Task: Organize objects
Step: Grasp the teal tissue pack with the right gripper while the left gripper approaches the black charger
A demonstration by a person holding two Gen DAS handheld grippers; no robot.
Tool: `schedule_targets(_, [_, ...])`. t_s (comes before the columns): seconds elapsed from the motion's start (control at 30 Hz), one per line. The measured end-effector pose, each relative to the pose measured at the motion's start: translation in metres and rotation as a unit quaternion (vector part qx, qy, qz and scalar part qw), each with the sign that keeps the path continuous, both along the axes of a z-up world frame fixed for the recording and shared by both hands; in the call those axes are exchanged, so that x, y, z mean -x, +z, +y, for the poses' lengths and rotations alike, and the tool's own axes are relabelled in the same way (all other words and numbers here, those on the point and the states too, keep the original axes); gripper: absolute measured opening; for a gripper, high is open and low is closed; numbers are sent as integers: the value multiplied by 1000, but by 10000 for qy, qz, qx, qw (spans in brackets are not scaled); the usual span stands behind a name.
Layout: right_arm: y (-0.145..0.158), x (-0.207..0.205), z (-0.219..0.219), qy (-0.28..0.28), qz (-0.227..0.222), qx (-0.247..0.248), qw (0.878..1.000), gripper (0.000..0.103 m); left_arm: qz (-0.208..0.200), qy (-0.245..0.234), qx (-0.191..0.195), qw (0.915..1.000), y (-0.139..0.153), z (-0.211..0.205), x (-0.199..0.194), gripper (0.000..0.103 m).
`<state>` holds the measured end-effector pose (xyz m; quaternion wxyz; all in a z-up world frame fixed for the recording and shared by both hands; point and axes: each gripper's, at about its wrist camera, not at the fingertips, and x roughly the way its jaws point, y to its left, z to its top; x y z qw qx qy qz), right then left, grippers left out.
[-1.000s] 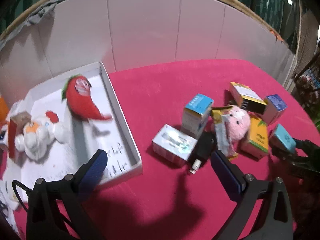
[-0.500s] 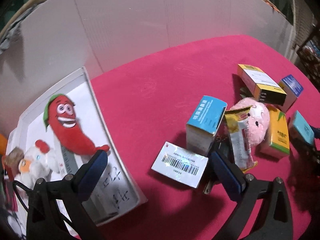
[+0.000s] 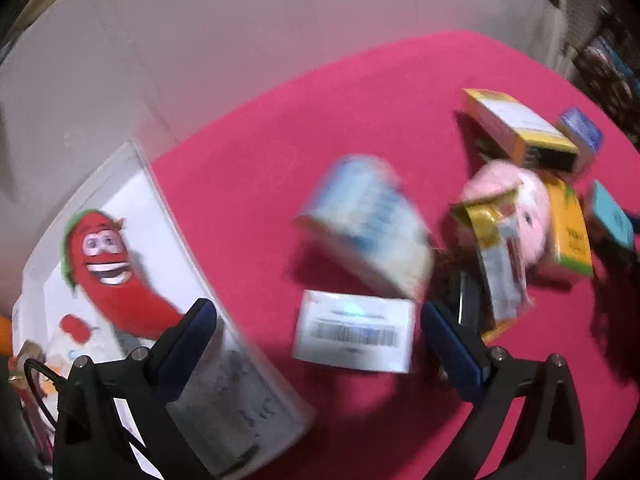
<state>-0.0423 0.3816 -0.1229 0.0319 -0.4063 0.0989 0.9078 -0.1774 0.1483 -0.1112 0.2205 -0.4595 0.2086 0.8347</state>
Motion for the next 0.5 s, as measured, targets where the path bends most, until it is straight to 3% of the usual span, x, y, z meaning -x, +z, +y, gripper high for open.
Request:
schedule_targets(0.33, [1, -3, 1, 2, 38, 89, 10000, 80, -217, -298, 51, 9993, -2, -2, -26, 101])
schedule_targets(0.5, [2, -4, 2, 5, 44, 106, 9999, 80, -145, -403, -233, 9988, 8, -21, -27, 96])
